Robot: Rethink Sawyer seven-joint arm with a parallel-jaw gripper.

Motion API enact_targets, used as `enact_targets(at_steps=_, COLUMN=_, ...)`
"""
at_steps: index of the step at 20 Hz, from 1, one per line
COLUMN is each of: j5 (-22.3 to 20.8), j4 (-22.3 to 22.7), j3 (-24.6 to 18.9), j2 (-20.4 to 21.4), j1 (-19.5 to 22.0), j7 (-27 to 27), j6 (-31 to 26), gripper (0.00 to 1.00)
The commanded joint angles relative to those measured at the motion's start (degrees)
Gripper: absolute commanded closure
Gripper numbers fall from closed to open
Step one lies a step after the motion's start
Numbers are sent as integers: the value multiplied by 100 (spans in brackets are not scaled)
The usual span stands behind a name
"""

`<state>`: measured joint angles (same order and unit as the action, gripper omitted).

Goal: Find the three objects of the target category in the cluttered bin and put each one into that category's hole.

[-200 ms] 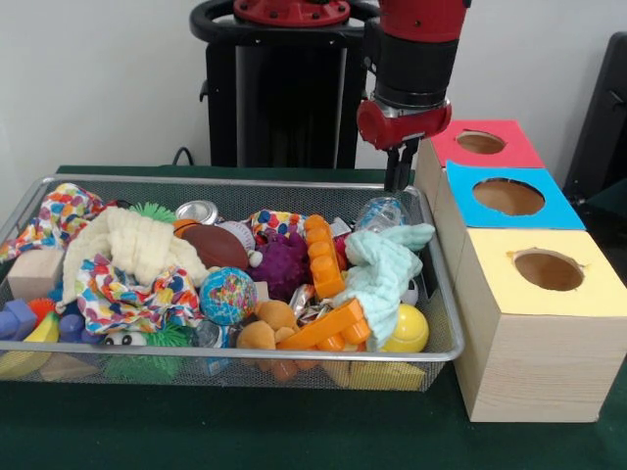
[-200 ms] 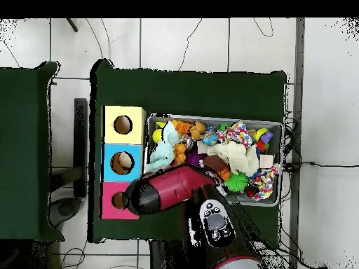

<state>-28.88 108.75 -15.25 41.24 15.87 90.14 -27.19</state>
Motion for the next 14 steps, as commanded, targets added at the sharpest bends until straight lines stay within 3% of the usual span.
enact_targets(at_steps=1, j5=-244, j4=6, j3=246, j2=-273, j1=11, j7=421, j6=-154, gripper=0)
enact_targets(at_steps=14, j5=-155, j4=-83, j3=349, j2=-509, j1=-176, j7=529, j6=-5, gripper=0)
